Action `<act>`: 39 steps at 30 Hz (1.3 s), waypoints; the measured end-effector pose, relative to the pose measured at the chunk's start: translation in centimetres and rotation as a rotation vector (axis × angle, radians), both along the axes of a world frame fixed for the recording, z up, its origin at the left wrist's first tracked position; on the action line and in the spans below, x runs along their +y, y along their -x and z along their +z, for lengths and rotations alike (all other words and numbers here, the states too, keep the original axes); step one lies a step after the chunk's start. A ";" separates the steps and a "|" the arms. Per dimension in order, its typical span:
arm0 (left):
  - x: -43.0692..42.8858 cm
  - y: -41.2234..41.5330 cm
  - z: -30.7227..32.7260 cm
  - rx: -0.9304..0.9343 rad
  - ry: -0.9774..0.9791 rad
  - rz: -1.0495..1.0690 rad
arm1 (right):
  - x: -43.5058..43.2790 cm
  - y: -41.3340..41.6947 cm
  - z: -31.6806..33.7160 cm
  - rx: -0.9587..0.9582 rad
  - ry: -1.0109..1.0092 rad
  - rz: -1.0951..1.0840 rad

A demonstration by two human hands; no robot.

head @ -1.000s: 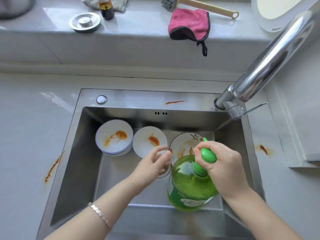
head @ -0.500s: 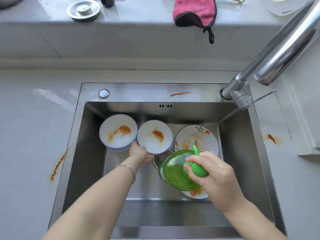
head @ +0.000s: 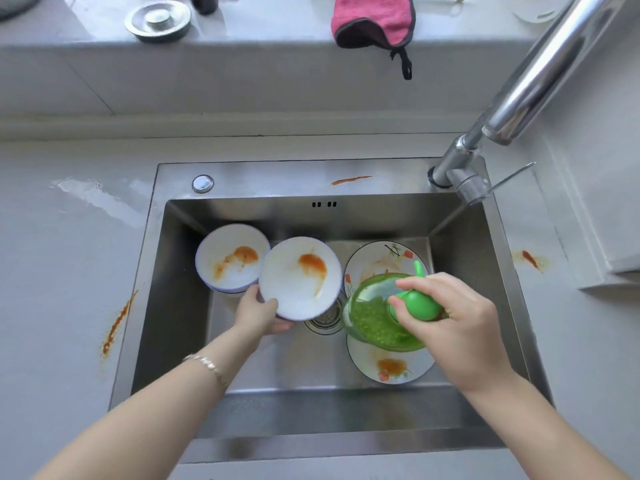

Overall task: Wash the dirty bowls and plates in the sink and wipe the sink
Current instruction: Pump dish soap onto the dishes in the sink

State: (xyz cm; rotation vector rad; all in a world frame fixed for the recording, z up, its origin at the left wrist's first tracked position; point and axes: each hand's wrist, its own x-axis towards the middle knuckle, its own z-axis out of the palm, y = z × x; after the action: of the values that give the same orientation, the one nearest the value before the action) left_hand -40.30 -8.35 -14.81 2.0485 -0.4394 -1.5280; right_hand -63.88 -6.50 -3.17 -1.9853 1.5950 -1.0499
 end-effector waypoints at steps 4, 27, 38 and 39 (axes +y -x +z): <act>3.8 -3.6 0.9 -0.156 -0.079 -0.316 | -0.5 -0.1 0.4 -0.015 0.001 -0.013; 2.7 -4.4 -5.7 -0.175 -0.161 -0.300 | -0.6 -4.6 0.4 0.005 -0.010 -0.041; -3.9 -9.1 -5.2 -0.126 -0.111 0.227 | 0.0 -7.6 -0.9 -0.019 -0.003 -0.047; -3.9 -9.3 -5.1 -0.119 -0.104 0.228 | 0.0 -7.8 -0.8 -0.028 -0.006 -0.049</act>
State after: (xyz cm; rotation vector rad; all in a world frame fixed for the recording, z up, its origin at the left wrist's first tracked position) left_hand -31.03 -12.24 -19.89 2.1929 -0.1653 -1.3223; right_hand -56.07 -6.46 -4.01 -1.9278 1.6384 -1.0854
